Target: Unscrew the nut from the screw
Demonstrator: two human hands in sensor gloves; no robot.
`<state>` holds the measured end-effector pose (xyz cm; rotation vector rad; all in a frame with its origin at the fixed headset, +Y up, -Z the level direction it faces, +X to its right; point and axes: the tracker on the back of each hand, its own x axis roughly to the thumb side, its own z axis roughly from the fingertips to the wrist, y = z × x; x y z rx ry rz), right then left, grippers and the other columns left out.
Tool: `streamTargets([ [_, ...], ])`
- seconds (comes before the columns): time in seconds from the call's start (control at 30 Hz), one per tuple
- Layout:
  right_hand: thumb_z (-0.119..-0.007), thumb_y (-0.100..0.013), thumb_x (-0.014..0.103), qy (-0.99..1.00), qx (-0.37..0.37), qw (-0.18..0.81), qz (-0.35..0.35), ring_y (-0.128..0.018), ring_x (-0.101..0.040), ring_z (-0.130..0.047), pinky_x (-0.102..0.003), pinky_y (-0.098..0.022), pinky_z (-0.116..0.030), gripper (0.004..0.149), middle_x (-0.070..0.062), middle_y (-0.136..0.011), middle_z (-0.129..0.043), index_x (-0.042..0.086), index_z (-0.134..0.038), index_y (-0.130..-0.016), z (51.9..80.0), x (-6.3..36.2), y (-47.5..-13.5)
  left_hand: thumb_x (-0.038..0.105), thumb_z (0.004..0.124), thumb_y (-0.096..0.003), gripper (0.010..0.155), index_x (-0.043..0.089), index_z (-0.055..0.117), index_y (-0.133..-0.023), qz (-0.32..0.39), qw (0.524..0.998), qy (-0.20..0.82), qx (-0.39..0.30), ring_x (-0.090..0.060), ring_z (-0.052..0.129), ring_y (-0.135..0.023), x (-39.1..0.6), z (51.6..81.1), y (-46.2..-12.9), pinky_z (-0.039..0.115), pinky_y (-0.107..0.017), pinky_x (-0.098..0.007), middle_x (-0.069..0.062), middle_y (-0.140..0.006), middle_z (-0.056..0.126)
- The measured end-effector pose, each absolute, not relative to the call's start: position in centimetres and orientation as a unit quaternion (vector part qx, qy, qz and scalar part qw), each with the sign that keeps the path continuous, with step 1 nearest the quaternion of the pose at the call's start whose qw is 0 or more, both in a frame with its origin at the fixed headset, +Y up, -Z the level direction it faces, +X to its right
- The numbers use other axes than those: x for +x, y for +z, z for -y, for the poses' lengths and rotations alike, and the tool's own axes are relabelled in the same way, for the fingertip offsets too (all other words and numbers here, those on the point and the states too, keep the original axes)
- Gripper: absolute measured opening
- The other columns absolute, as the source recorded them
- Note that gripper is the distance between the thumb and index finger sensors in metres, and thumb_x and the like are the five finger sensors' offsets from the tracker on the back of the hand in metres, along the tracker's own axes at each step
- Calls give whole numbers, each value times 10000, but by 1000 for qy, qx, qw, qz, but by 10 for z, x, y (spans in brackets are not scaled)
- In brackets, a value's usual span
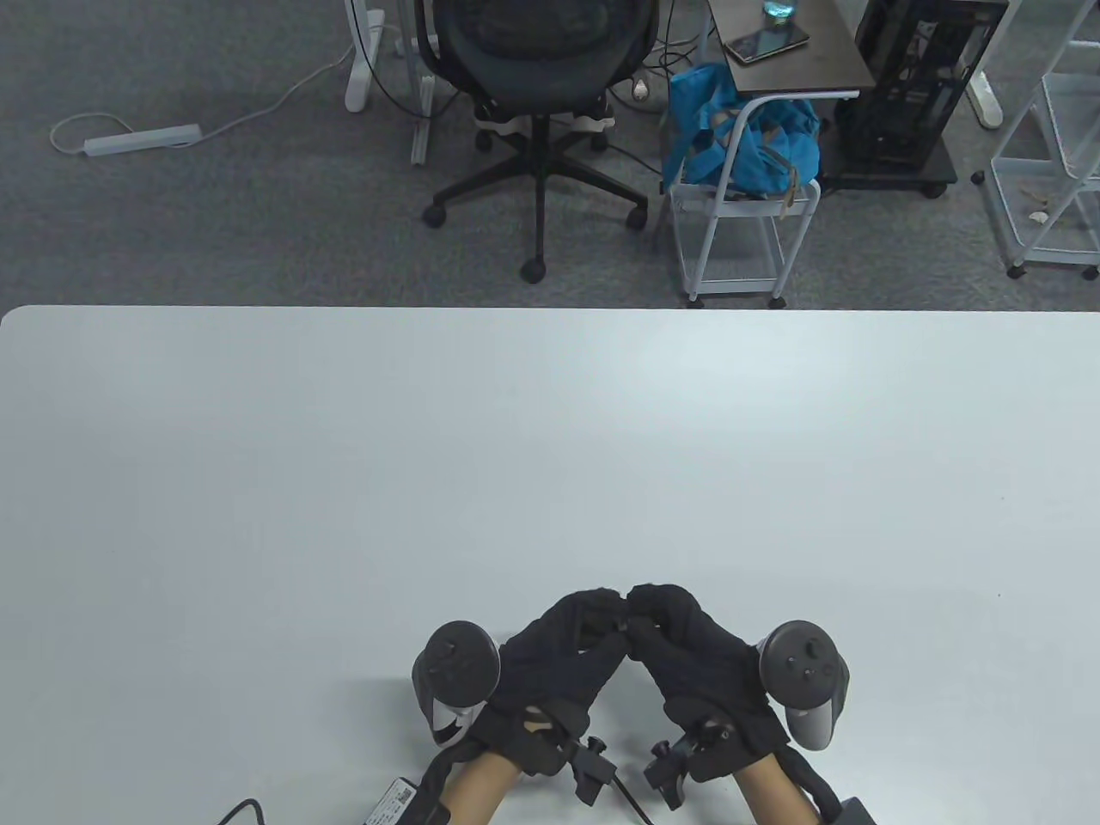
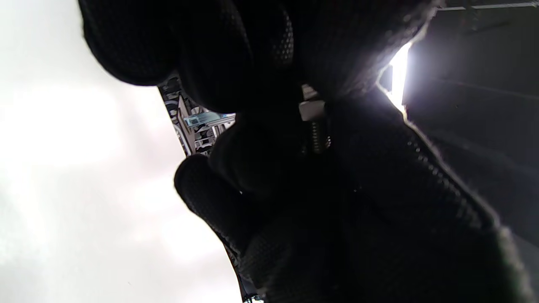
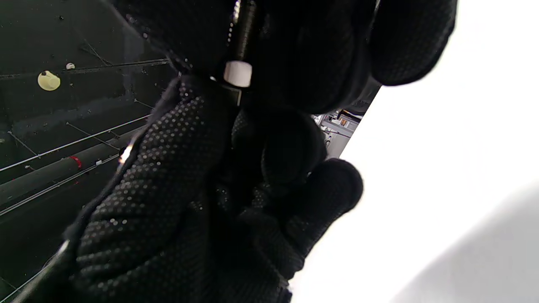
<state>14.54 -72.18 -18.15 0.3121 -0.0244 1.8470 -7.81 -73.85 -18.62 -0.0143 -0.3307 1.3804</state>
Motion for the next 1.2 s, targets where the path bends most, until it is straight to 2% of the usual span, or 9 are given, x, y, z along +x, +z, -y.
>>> streamTargets([
  [0.23,-811,-522,301,787,152,598,2,-748,-375,-826,-634,-632,-682,488,-145,-935,-744,194,-686,-982,721,145,-183,361,872,-474,492,207,774,-931,114,716,687,-61,-287,974,-603,-80,749,-190,810,-544,-582,-148,-831,912],
  [0.37,-744,-547,448,774,139,617,0,-795,-436,-783,-666,-618,-644,615,-202,-978,-703,124,-609,-1052,726,145,-183,356,872,-474,491,208,773,-931,104,703,700,-71,-286,971,-608,-81,752,-192,808,-548,-581,-151,-836,905],
  [0.47,-721,-542,520,794,105,598,1,-670,-450,-871,-675,-561,-684,663,-223,-863,-825,67,-658,-1022,729,145,-182,359,872,-474,492,211,770,-932,106,706,696,-70,-283,971,-610,-81,753,-192,809,-549,-579,-145,-838,905],
  [0.57,-745,-533,471,819,98,564,23,-500,-352,-966,-616,-506,-781,572,-129,-689,-943,61,-753,-931,728,144,-182,359,875,-473,490,215,772,-930,108,705,697,-70,-281,974,-607,-80,754,-192,812,-547,-577,-142,-837,908],
  [0.67,-765,-525,432,814,117,567,31,-466,-309,-962,-586,-505,-800,540,-90,-649,-940,63,-753,-919,725,144,-182,369,874,-475,490,210,779,-928,105,698,704,-77,-274,985,-594,-80,755,-191,822,-538,-572,-135,-825,922],
  [0.8,-793,-523,366,809,143,569,29,-533,-319,-936,-596,-551,-771,520,-100,-706,-905,102,-712,-963,723,143,-182,376,867,-479,490,203,782,-929,98,691,711,-84,-273,986,-586,-81,756,-191,822,-534,-571,-137,-818,927],
  [1.03,-817,-523,285,810,167,562,18,-766,-393,-826,-655,-638,-663,472,-161,-943,-744,236,-713,-980,719,142,-181,372,865,-480,490,208,771,-932,85,677,724,-98,-275,977,-598,-83,759,-193,815,-541,-573,-138,-830,912],
  [1.13,-801,-531,335,785,161,598,8,-826,-425,-769,-671,-645,-623,499,-191,-1004,-680,216,-698,-1005,722,143,-182,371,864,-480,490,211,768,-933,86,679,723,-98,-273,974,-602,-82,759,-193,814,-543,-572,-139,-832,909],
  [1.2,-745,-550,430,783,142,605,14,-827,-454,-752,-682,-631,-609,580,-217,-1006,-671,148,-640,-1045,726,144,-182,371,863,-480,489,214,767,-933,88,681,721,-98,-272,973,-603,-82,759,-193,813,-545,-571,-135,-835,907],
])
